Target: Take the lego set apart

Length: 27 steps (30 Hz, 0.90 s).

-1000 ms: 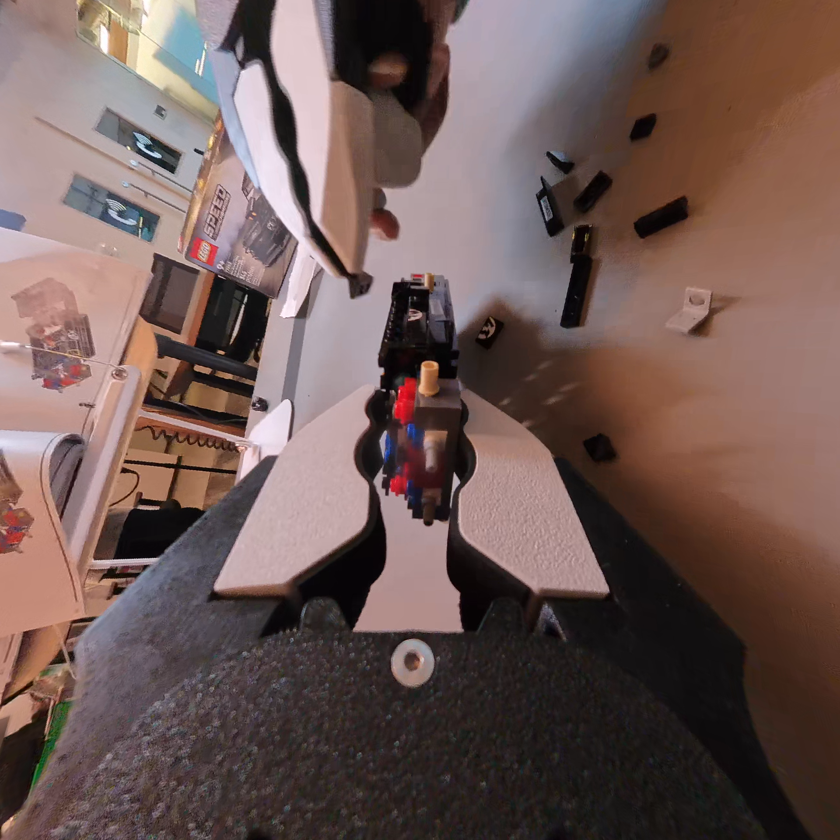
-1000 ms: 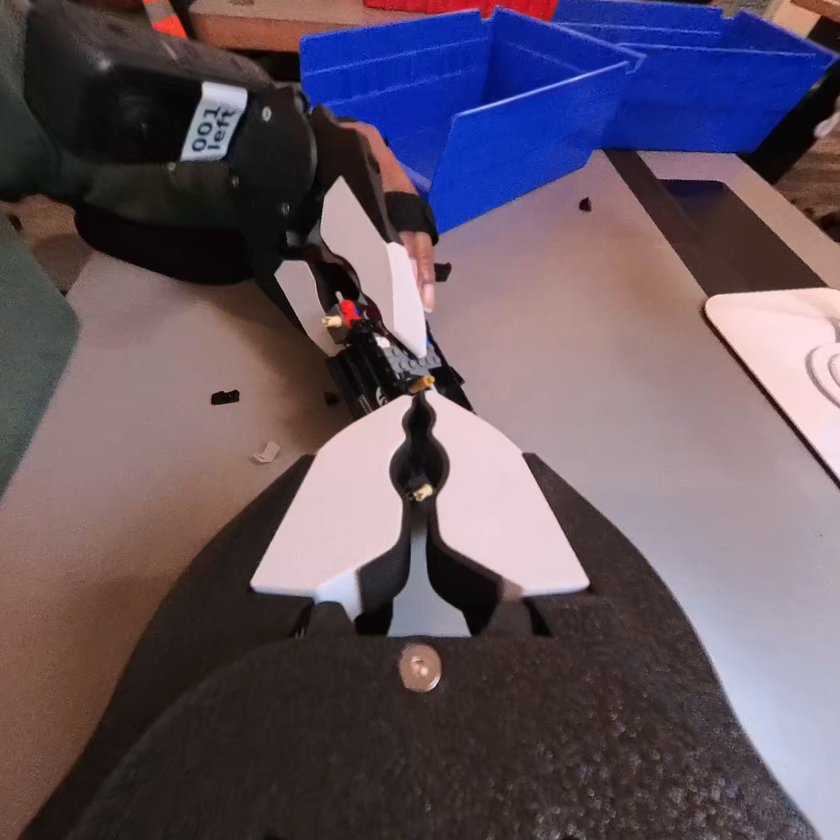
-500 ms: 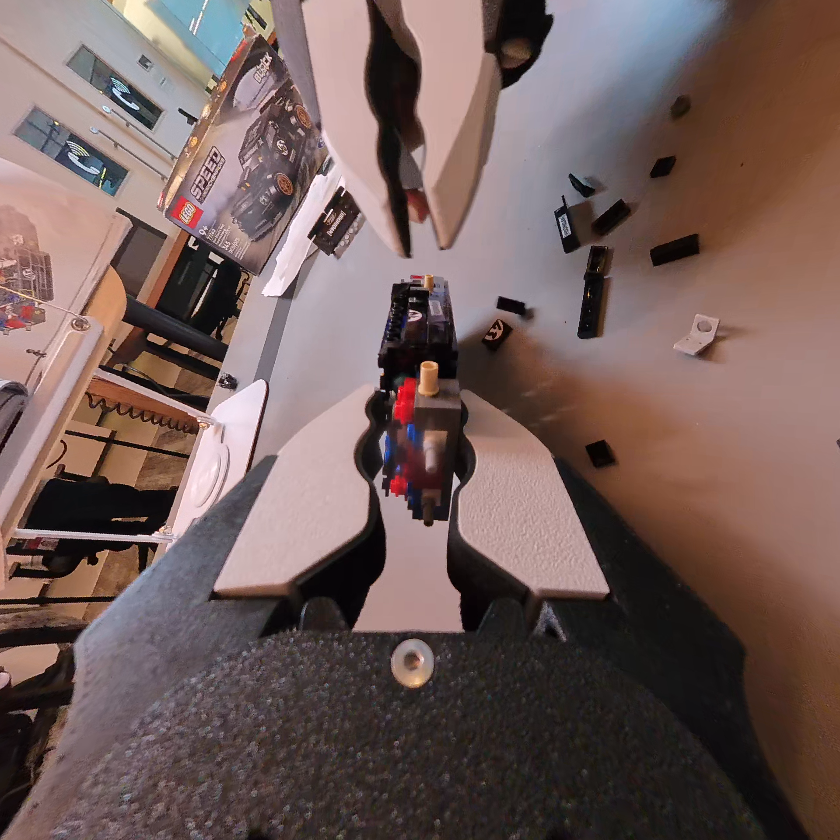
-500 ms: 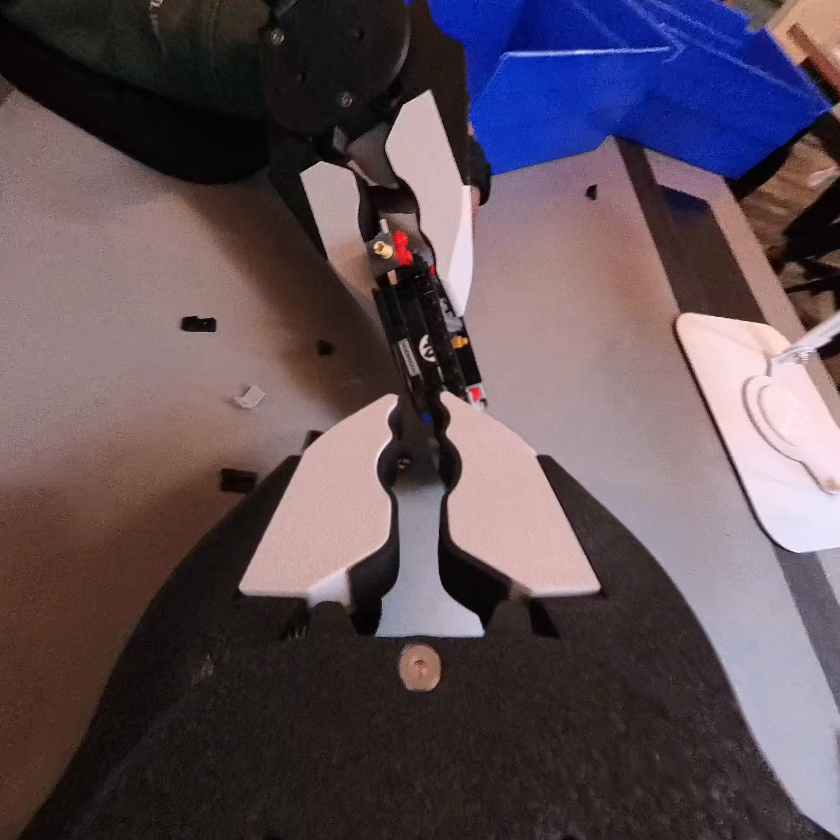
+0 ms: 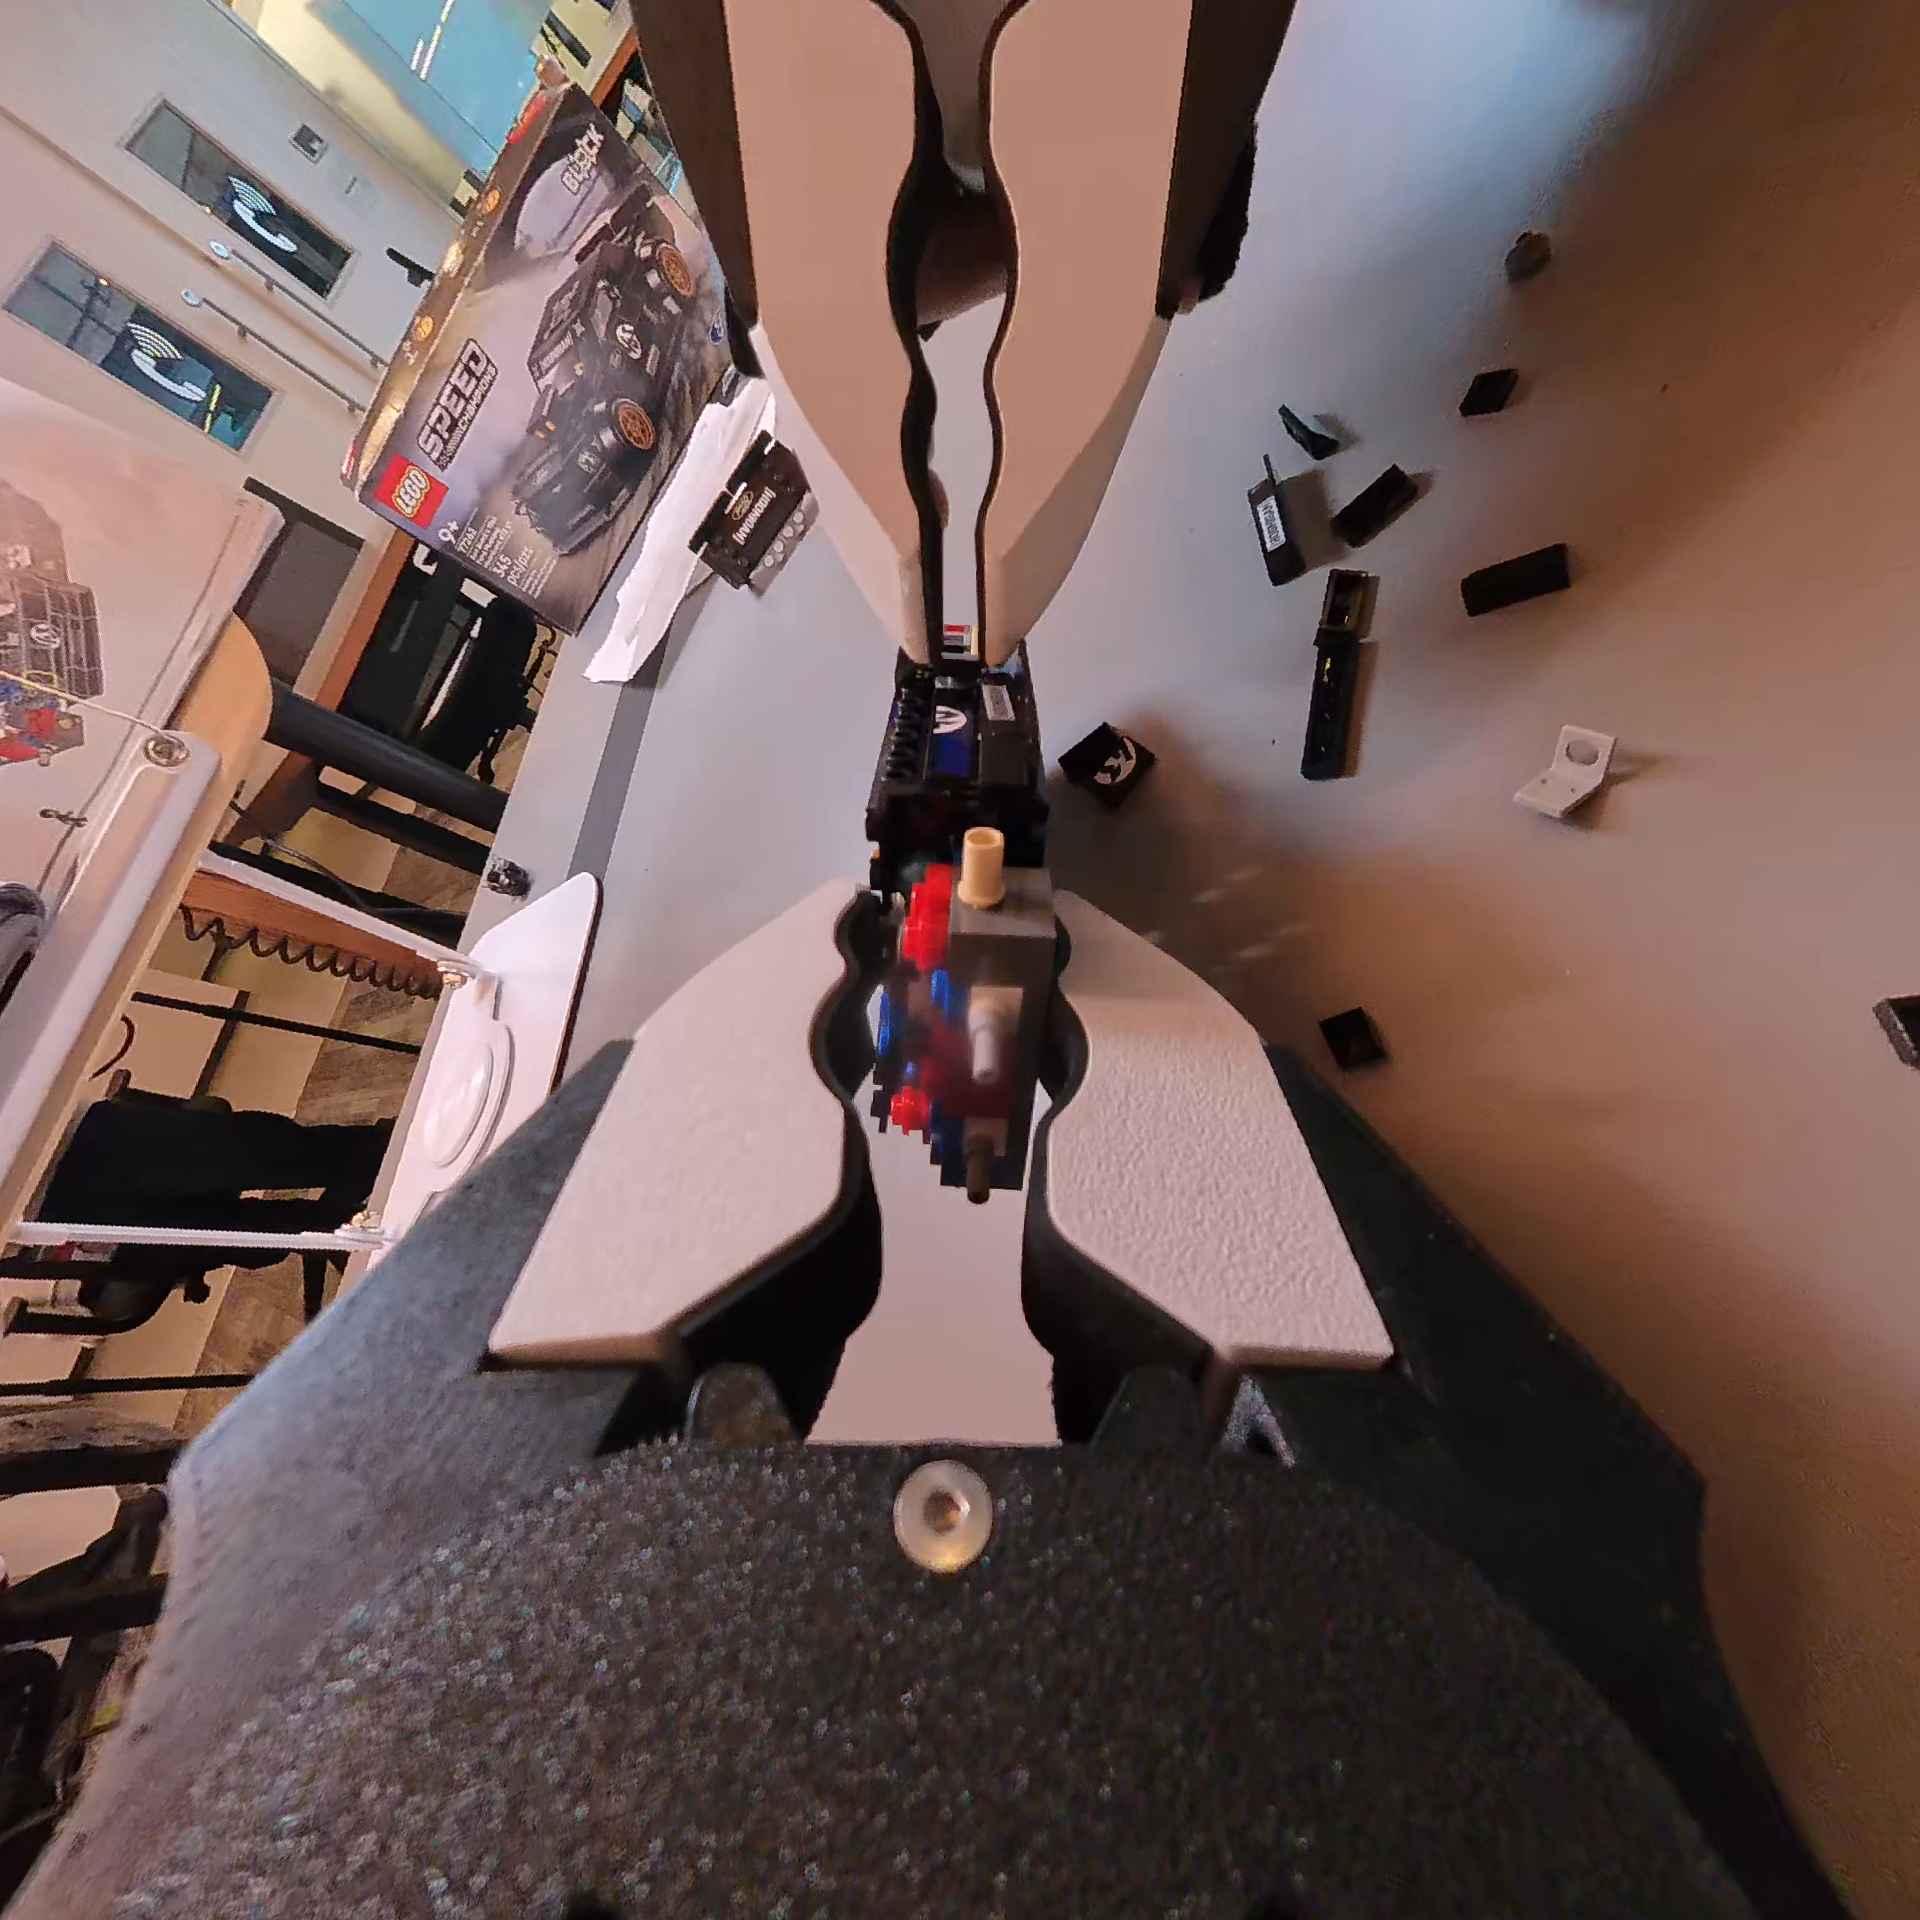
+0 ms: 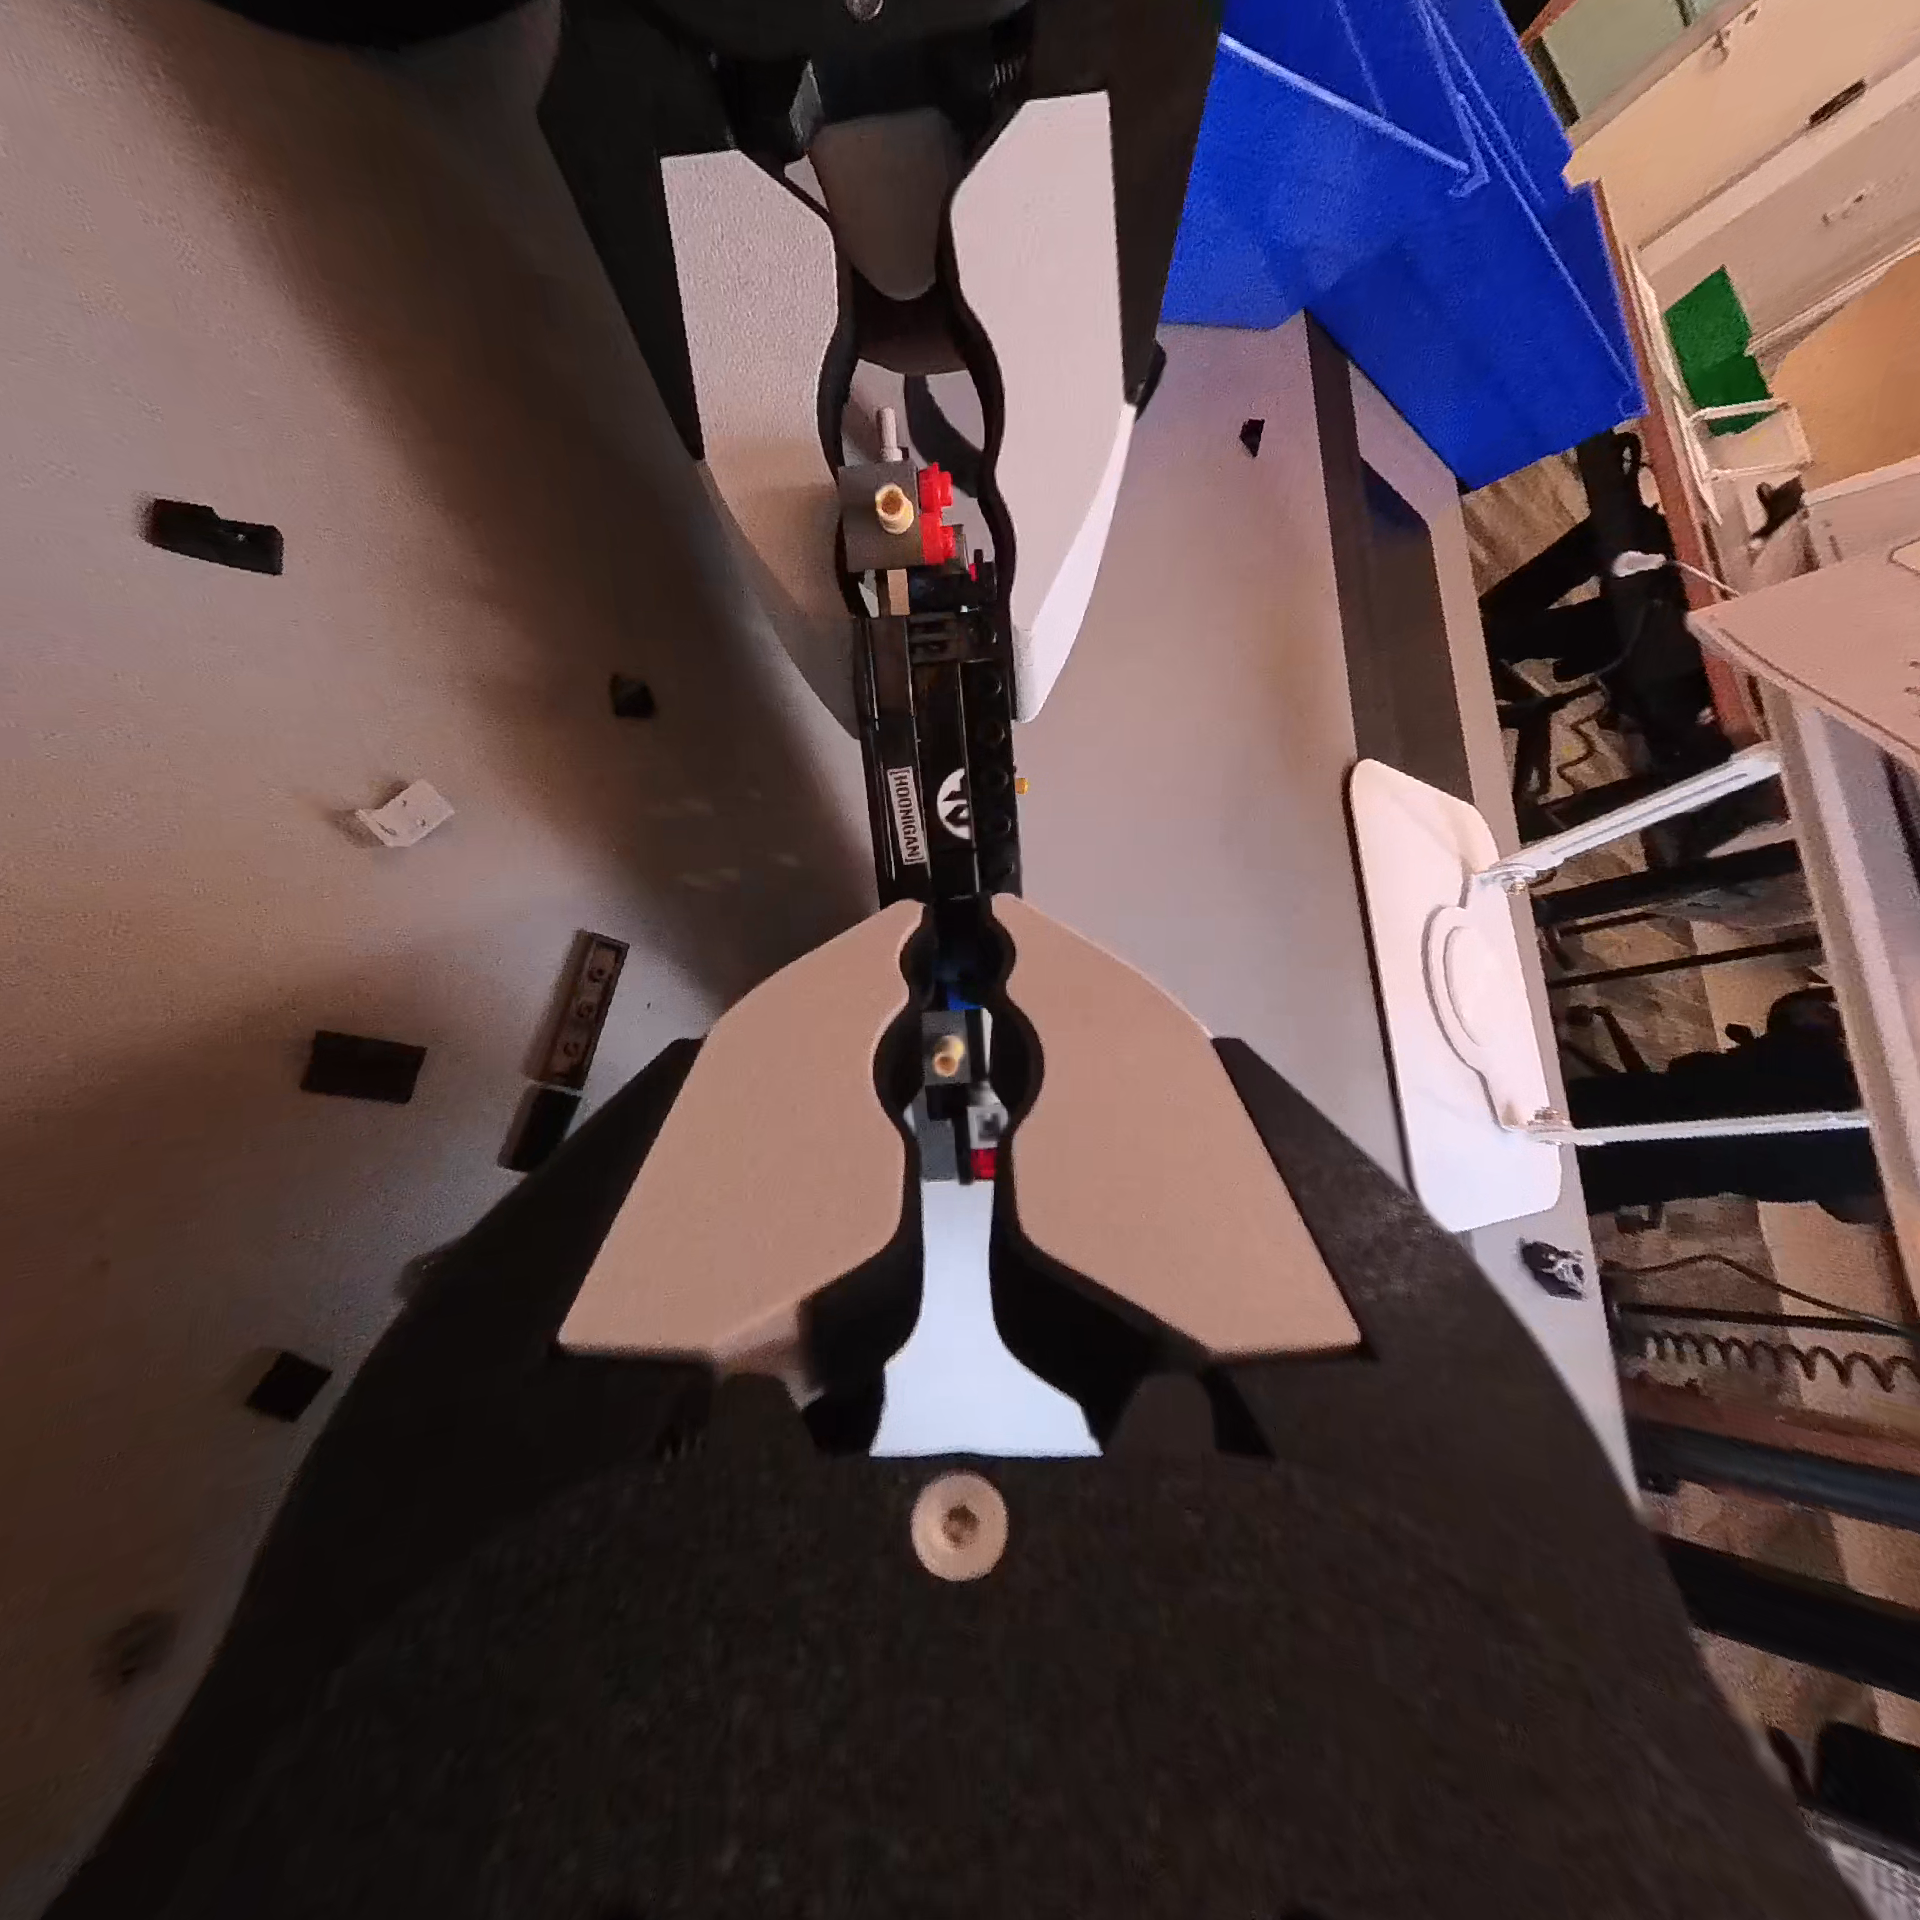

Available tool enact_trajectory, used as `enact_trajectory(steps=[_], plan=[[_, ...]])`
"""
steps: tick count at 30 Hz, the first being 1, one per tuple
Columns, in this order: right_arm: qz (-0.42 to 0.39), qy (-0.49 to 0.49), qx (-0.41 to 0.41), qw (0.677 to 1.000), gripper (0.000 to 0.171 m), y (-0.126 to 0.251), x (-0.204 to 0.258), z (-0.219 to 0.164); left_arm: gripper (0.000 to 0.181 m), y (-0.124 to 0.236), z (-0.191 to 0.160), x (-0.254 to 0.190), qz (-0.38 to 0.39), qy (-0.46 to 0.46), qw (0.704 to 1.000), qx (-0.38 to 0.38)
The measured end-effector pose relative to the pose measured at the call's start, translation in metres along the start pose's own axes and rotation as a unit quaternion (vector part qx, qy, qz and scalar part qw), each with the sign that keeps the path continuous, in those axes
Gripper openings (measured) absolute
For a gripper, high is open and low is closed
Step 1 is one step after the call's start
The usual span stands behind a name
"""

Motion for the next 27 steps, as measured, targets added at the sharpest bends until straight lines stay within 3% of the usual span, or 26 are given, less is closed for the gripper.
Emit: enact_trajectory(steps=[11, 25, 27], plan=[[0.037, -0.042, -0.024, 0.998, 0.000, 0.007, -0.001, -0.005, 0.028, -0.001, -0.003, 0.002, -0.002, 0.015, 1.000, 0.013], [0.002, -0.095, -0.039, 0.995, 0.000, 0.019, -0.020, -0.017, 0.029, -0.001, -0.008, 0.004, -0.008, 0.042, 0.999, 0.017], [0.005, -0.100, -0.034, 0.994, 0.010, 0.015, -0.018, -0.017, 0.029, -0.001, -0.008, 0.004, -0.007, 0.041, 0.999, 0.016]])
Point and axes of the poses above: each gripper's, where its closed fingertips meet, y back along the fingers, z out of its top, x = y × z across the jaws, the point moved 4 cm from there along y, back along the fingers, and after that the axes turned 7 degrees about y, right-handed, at the moved point
